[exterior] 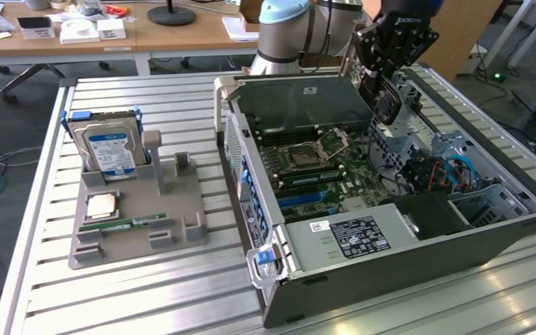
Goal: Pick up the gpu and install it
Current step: 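Pick up the gpu and move the gpu toward the slot, then insert the gpu into the slot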
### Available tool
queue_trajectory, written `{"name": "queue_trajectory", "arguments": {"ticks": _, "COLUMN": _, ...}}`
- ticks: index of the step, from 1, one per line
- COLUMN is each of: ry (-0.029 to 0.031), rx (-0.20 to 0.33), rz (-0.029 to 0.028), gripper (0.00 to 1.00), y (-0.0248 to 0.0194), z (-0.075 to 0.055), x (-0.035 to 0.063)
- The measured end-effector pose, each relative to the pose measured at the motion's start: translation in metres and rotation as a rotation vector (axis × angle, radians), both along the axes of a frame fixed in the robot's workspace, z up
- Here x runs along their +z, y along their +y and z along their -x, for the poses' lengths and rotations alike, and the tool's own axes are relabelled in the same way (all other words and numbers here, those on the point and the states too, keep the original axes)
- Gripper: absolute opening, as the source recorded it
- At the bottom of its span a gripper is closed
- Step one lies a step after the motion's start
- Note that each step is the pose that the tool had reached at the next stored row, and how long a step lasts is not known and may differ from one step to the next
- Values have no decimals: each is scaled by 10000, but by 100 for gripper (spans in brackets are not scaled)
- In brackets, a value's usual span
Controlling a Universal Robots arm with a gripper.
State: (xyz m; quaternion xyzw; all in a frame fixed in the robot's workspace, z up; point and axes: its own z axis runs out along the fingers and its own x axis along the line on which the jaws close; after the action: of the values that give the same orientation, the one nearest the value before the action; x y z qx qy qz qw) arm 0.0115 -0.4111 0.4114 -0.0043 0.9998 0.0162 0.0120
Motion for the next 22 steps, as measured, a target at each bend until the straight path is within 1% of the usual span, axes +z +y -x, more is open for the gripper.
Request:
{"name": "queue_trajectory", "arguments": {"ticks": 6, "ry": 0, "rx": -1, "rz": 0, "gripper": 26, "y": 0, "z": -58, "x": 0}}
{"name": "queue_trajectory", "arguments": {"ticks": 16, "ry": 0, "rx": 0, "rz": -1, "gripper": 26, "y": 0, "z": -211, "x": 0}}
{"name": "queue_trajectory", "arguments": {"ticks": 22, "ry": 0, "rx": 0, "rz": 0, "gripper": 26, "y": 0, "z": -216, "x": 0}}
